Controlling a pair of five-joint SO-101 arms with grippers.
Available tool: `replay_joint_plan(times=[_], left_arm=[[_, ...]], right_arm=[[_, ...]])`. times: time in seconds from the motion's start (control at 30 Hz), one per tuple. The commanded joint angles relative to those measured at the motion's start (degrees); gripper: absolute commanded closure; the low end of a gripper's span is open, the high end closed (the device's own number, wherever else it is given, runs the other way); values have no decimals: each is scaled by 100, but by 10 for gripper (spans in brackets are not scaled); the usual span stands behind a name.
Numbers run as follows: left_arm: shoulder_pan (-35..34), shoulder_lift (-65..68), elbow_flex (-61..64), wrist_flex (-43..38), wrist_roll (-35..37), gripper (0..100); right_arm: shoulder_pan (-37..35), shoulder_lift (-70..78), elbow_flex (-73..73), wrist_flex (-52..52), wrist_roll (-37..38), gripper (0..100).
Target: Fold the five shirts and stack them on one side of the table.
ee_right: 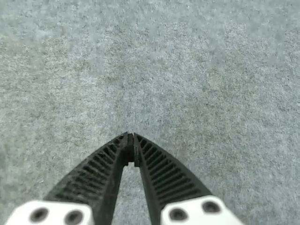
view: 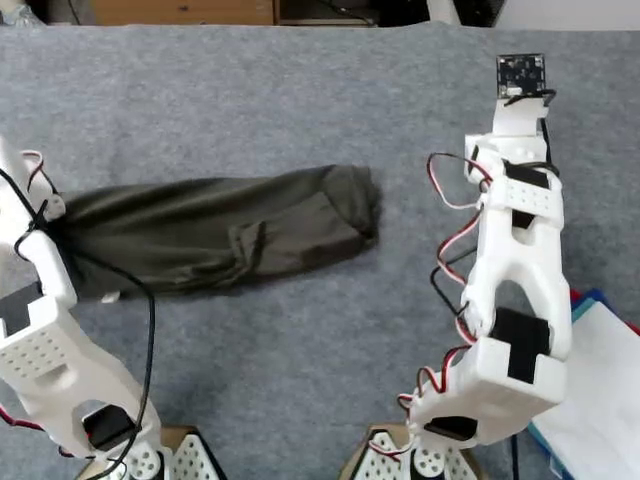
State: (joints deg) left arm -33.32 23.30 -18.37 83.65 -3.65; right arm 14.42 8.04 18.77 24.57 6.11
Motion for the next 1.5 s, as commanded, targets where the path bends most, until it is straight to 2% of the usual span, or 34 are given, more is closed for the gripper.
replay_joint_plan(times=[0.0,0.27,0.43,0.77,1.23,1.47], left_arm=[[668,-66,-589,519,9,980],[2673,-66,-1275,1336,79,980],[3464,-66,-1626,1486,396,979],[4352,-66,-1881,1662,510,979],[5574,-57,-2927,1662,897,979],[5811,523,-3007,1090,1046,979]], right_arm=[[66,-4,-444,-97,-9,992],[57,13,-444,-105,-18,991],[75,22,-444,-114,-9,991],[84,22,-444,-123,-9,992],[92,22,-444,-132,-9,992],[92,22,-444,-132,-18,992]])
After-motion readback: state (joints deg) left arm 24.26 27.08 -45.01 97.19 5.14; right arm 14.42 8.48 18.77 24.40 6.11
